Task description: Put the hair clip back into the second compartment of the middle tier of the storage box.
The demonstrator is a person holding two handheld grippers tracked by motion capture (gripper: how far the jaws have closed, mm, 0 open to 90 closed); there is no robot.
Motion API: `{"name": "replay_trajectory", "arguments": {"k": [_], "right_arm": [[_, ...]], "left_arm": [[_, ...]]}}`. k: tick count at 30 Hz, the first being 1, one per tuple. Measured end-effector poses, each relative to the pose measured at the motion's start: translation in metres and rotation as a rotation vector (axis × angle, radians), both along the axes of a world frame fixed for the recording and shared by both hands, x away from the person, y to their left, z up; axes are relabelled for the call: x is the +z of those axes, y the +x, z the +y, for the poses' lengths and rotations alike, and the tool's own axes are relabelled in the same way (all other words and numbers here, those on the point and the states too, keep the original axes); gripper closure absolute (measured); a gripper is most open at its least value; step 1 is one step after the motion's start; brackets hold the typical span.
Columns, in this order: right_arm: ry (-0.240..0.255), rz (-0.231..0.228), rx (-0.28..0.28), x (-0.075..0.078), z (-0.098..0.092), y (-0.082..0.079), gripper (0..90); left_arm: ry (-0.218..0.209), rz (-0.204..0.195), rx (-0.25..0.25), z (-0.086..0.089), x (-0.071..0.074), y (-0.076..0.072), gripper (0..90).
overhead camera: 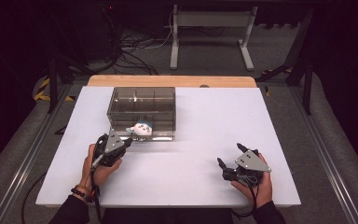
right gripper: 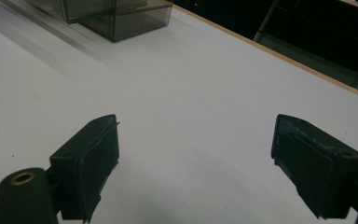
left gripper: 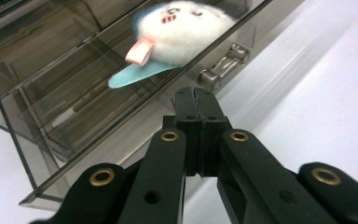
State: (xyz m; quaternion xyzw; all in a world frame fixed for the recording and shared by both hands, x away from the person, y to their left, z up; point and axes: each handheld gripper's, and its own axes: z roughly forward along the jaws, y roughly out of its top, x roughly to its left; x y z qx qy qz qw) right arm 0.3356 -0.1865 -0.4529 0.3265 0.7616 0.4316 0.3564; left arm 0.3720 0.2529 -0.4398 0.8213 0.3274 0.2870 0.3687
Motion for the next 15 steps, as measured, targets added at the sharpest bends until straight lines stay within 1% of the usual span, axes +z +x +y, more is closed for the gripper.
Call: {"name": "replay_trajectory", "arguments": {"k": [1,6,9,10,11,13,15], "right_arm": [[-0.004,0.001,0.001,0.0,0.0002,0.0,15.6],[-0.005,-0.003,0.003,0.0005,0.0008,-0.0009,15.6],[-0.003,-0.003,0.001,0.0005,-0.0002,-0.0004,15.6],[-0.003,-0.002,0.0,0.0005,-0.0004,-0.0004,15.6],[-0.004,-0.002,0.001,0.0005,-0.0002,-0.0004,15.6],[-0.005,-0.003,0.0,0.0005,0.0003,-0.0007,15.6],[-0.007,-0.002,0.0,0.0003,0.0004,-0.0004,15.6]], "left_arm": [[-0.004,0.001,0.006,0.0001,-0.0004,0.0004,89.8],[0.001,0.0,0.018,-0.0005,-0.0013,0.0029,89.5],[0.002,0.005,0.017,-0.0023,-0.0024,0.0058,89.6],[-0.003,0.014,0.018,-0.003,-0.0028,0.0062,87.8],[0.002,0.011,0.015,-0.0033,-0.0029,0.0066,87.2],[0.001,0.009,0.022,-0.0048,-0.0035,0.0078,88.0],[0.003,0.013,0.014,-0.0061,-0.0036,0.009,89.3]]}}
